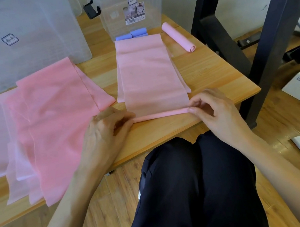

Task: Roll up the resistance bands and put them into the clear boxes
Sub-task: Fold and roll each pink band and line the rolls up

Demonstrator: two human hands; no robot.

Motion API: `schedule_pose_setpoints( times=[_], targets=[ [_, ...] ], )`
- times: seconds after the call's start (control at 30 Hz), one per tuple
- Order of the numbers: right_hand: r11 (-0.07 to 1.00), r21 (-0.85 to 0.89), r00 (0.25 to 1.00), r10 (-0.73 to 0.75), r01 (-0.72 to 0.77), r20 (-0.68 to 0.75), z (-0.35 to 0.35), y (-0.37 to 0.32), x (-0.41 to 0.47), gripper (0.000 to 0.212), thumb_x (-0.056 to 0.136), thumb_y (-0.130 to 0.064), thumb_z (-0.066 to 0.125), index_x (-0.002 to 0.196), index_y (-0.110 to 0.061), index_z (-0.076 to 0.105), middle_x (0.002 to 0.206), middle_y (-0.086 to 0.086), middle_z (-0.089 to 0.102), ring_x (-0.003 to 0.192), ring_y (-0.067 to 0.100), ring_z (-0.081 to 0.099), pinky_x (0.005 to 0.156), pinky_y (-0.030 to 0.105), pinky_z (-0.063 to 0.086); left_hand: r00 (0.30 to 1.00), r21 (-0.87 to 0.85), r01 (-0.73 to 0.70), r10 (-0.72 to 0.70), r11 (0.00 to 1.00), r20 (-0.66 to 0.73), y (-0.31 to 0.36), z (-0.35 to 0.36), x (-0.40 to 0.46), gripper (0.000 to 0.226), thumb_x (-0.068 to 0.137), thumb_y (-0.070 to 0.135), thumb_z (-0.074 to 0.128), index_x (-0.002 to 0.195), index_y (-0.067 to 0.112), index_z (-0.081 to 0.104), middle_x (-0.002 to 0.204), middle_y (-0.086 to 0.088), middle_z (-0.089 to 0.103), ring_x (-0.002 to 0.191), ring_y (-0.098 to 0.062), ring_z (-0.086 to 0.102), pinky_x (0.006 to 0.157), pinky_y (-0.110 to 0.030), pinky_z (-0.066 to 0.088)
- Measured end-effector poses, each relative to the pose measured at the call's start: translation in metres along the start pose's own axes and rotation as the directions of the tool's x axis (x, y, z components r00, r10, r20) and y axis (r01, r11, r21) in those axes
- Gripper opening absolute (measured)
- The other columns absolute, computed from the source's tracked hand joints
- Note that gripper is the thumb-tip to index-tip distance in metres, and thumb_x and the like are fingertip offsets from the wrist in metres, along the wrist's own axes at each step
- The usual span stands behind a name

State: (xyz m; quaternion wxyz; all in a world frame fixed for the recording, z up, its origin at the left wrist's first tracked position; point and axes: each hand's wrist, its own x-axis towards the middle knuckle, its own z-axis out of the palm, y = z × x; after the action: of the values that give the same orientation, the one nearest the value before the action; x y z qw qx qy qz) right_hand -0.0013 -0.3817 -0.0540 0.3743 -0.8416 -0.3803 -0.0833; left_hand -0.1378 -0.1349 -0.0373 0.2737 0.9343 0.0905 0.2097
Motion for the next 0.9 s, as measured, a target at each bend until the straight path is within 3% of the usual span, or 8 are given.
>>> schedule_pose_setpoints(
  times=[0.1, 0.23, 0.33, 0.47, 0.67, 0.8, 0.9],
  targets=[
    [1.0, -0.015, 1.0, 0.003, -0.003, -0.005, -0.001, 0.001, 0.0, 0.02, 0.089, -0.029, 0.062, 0.092, -0.011, 0.07, 0.093, -0.006, 0.056, 0.092, 0.013, 0.049, 0.084, 0.034, 0.045, 1.0, -0.014, -0.012, 0.011, 1.0, -0.013, -0.001, 0.0, 0.0, 0.013, 0.092, 0.022, 0.067, 0.101, 0.028, 0.073, 0.095, 0.013, 0.064, 0.084, -0.009, 0.063, 0.074, -0.039, 0.056],
    [1.0, -0.007, 0.999, 0.031, -0.031, 0.008, 0.0, 0.003, 0.002, 0.024, 0.085, -0.031, 0.067, 0.096, -0.011, 0.074, 0.094, -0.003, 0.056, 0.095, 0.017, 0.051, 0.083, 0.031, 0.045, 1.0, 0.021, -0.012, 0.012, 1.0, 0.012, -0.002, 0.001, 0.001, 0.022, 0.089, 0.039, 0.06, 0.101, 0.028, 0.074, 0.097, 0.015, 0.059, 0.088, -0.014, 0.06, 0.081, -0.043, 0.053],
    [1.0, -0.011, 1.0, 0.02, -0.02, -0.001, 0.0, 0.004, 0.004, 0.023, 0.087, -0.027, 0.065, 0.098, -0.009, 0.074, 0.093, 0.001, 0.057, 0.093, 0.018, 0.051, 0.081, 0.029, 0.043, 1.0, 0.028, -0.024, 0.023, 0.999, 0.008, -0.003, 0.002, 0.002, 0.015, 0.09, 0.027, 0.068, 0.103, 0.026, 0.075, 0.094, 0.013, 0.059, 0.085, -0.013, 0.06, 0.079, -0.042, 0.053],
    [1.0, -0.002, 1.0, 0.014, -0.014, 0.008, 0.0, 0.003, 0.005, 0.024, 0.089, -0.027, 0.061, 0.097, -0.008, 0.074, 0.091, 0.0, 0.058, 0.092, 0.017, 0.05, 0.08, 0.028, 0.041, 1.0, 0.032, -0.023, 0.023, 0.999, 0.0, -0.002, -0.001, 0.004, 0.017, 0.088, 0.013, 0.071, 0.1, 0.025, 0.073, 0.089, 0.013, 0.062, 0.08, -0.007, 0.059, 0.073, -0.03, 0.052],
    [1.0, -0.021, 0.997, -0.001, 0.003, 0.083, -0.008, -0.003, -0.003, 0.017, 0.09, -0.025, 0.061, 0.092, -0.012, 0.073, 0.089, -0.005, 0.057, 0.088, 0.006, 0.042, 0.082, 0.025, 0.035, 0.996, 0.027, -0.002, -0.001, 1.0, 0.085, 0.003, -0.011, -0.007, 0.006, 0.087, 0.022, 0.071, 0.088, 0.028, 0.074, 0.085, 0.015, 0.062, 0.082, -0.004, 0.059, 0.067, -0.009, 0.038],
    [0.998, -0.04, 0.994, 0.06, -0.057, 0.093, -0.008, -0.006, -0.002, 0.005, 0.087, -0.02, 0.07, 0.092, -0.018, 0.069, 0.089, -0.01, 0.057, 0.086, 0.006, 0.044, 0.084, 0.032, 0.04, 0.998, 0.004, -0.029, 0.029, 1.0, 0.059, 0.002, -0.011, -0.007, 0.012, 0.087, 0.037, 0.066, 0.085, 0.029, 0.076, 0.083, 0.014, 0.061, 0.078, -0.004, 0.058, 0.065, -0.015, 0.041],
    [0.998, -0.009, 0.997, 0.062, -0.061, 0.053, -0.006, -0.007, -0.002, 0.006, 0.087, -0.023, 0.067, 0.089, -0.018, 0.069, 0.088, -0.01, 0.058, 0.087, 0.008, 0.048, 0.084, 0.037, 0.045, 0.999, -0.015, -0.02, 0.02, 1.0, 0.037, 0.001, -0.007, -0.006, 0.006, 0.088, 0.029, 0.07, 0.089, 0.027, 0.076, 0.086, 0.015, 0.062, 0.079, -0.004, 0.06, 0.068, -0.025, 0.049]
  ],
)
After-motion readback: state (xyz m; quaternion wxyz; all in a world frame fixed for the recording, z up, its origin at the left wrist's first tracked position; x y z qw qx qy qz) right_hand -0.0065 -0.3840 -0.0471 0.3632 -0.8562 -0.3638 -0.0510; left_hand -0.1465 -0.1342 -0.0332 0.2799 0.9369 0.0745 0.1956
